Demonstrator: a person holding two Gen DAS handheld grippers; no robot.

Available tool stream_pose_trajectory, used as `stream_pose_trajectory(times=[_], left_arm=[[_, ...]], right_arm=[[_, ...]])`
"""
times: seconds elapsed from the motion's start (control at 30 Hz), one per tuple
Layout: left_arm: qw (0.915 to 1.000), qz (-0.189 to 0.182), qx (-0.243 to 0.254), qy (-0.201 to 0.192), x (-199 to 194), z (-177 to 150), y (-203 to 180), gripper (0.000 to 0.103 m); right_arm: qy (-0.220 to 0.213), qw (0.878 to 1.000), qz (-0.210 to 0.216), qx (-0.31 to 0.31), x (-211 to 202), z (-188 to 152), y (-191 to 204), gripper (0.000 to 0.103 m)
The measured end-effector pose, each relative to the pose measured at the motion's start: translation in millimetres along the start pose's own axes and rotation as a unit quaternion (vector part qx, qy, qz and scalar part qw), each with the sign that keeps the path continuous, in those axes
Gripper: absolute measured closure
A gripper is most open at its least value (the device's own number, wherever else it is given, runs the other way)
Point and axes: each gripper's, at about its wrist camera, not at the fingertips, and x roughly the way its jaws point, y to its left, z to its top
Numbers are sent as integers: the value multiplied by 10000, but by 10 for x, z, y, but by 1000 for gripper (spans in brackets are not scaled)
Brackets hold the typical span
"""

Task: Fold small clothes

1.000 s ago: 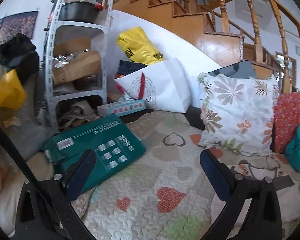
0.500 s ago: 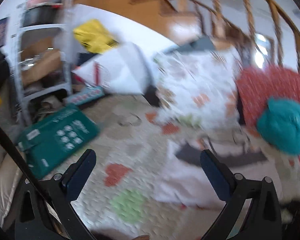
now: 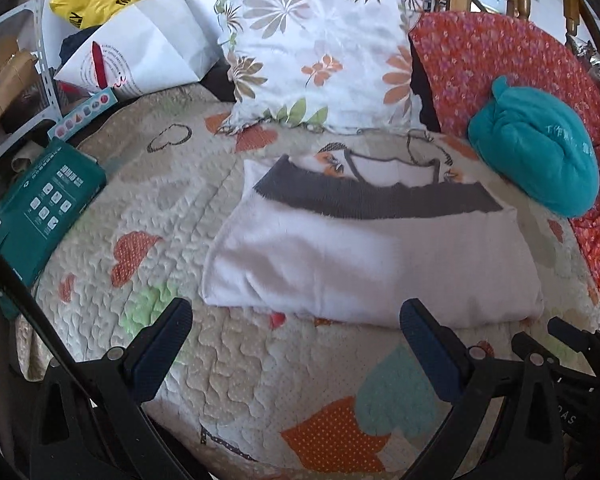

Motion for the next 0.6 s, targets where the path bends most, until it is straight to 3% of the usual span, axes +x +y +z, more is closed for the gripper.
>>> stream_pose_trajectory(times=[0.3,0.6], left_arm=[[9995,-79,10,296,211,-102,-48,0],[9954,-112,114,950,866,-403,-279,0]], right_arm=[[-4,9993,-347,-146,187,-135,29,27],[347,9971,-661,161,575,-383,-256,23]])
